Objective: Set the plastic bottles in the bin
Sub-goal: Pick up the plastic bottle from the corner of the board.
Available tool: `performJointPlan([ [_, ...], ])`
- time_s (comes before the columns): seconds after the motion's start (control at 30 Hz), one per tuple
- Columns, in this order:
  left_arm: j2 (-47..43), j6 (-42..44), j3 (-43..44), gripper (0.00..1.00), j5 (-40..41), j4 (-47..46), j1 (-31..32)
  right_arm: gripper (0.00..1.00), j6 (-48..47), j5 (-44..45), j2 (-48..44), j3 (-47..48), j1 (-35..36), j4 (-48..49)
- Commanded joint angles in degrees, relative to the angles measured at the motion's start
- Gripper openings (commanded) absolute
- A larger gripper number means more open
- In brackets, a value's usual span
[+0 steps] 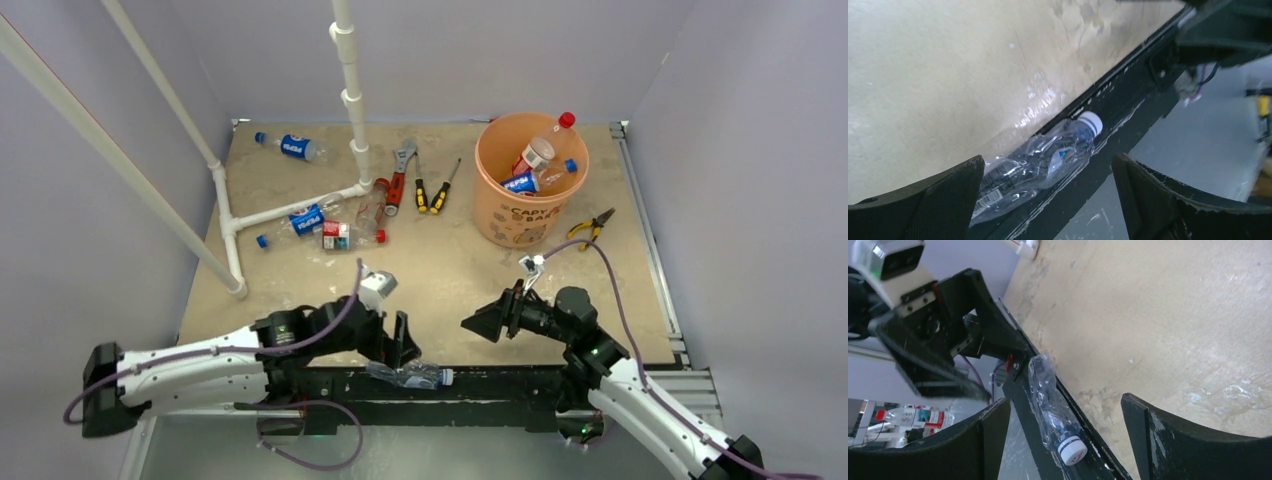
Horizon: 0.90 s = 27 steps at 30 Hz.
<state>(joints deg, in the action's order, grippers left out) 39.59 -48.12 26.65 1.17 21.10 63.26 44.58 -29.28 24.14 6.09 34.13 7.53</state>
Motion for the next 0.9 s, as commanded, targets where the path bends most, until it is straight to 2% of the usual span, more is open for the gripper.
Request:
performJointPlan([
  [0.0,9.58,0.19,6.22,0.99,17.11,1.79,14.46,0.84,-0.30,0.67,3.47,-0.09,1.05,0.43],
  [0.03,12.43,-0.47,7.58,0.99,21.15,2.77,17.15,0.83,-0.43,0.63,4.84,0.11,2.18,0.87],
  [0.13,17.12,-2.58,8.88,0.99,25.79,3.44,22.00,0.82,-0.89,4.47,6.69,1.46,7.34,0.10],
  [0.3,12.35,-5.12,5.58,0.99,29.92,4.00,26.77,0.82,-0.10,10.24,8.48,1.31,14.25,1.19],
  [0.4,12.25,-5.73,4.31,0.99,38.88,3.56,36.69,0.82,0.62,11.10,10.06,0.00,15.46,3.87],
  [0.5,19.88,-2.96,7.54,0.99,49.78,3.88,46.10,0.82,1.44,12.57,9.58,-0.63,15.77,6.01],
  [0.63,36.77,-2.57,16.58,0.99,55.52,12.83,47.97,0.82,1.34,14.69,5.38,0.60,15.88,3.84],
  [0.7,41.36,-3.09,19.18,0.99,56.60,15.23,47.84,0.82,0.86,16.02,1.81,1.43,15.89,0.51],
  [0.8,40.54,-1.51,17.33,0.99,57.67,10.85,47.72,0.83,0.65,18.04,-4.52,2.05,15.88,-4.16],
  [0.87,38.47,0.14,15.40,0.99,55.75,7.73,45.46,0.83,1.06,18.72,-8.00,2.15,15.88,-6.11],
])
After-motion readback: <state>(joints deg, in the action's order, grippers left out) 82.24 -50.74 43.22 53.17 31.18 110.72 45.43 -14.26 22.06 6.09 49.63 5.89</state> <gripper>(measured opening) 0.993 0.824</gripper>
